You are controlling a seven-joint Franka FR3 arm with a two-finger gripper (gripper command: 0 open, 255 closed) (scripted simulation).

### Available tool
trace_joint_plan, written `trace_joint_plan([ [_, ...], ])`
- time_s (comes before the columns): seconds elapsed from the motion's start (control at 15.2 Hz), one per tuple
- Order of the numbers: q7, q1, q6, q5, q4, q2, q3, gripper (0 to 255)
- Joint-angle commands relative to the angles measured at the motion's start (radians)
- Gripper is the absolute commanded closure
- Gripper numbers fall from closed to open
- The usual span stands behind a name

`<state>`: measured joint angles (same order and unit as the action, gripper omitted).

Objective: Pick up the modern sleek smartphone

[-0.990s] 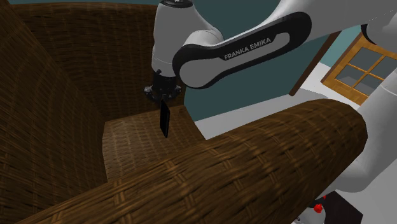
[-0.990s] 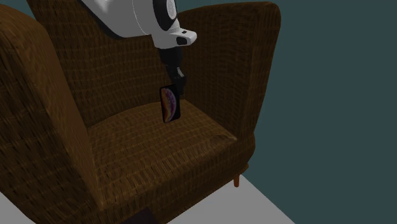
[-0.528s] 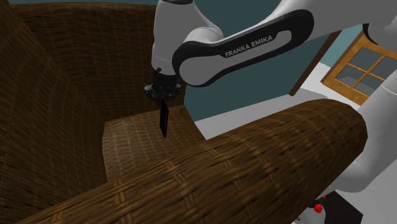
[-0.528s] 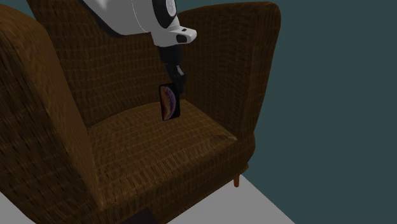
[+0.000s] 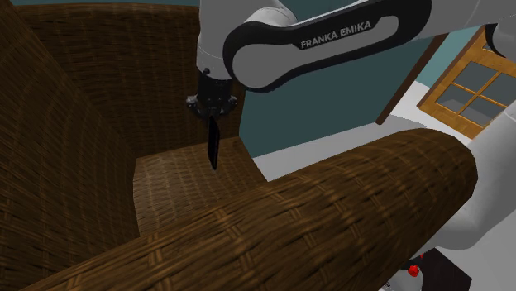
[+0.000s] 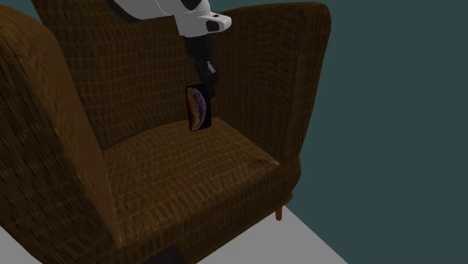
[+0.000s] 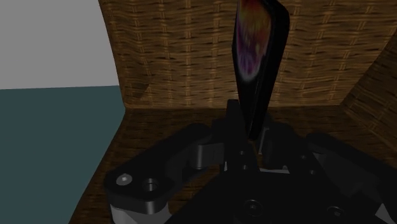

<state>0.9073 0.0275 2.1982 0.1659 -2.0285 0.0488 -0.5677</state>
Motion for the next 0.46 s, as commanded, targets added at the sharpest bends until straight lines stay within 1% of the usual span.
trace_joint_plan([
  [0.0, -0.012, -0.002, -0.024, -0.011, 0.016, -0.011, 0.001, 255],
  [0.26, -0.027, -0.004, -0.074, -0.027, 0.052, -0.029, 0.001, 255],
  [0.4, -0.028, -0.004, -0.076, -0.028, 0.053, -0.030, 0.001, 255],
])
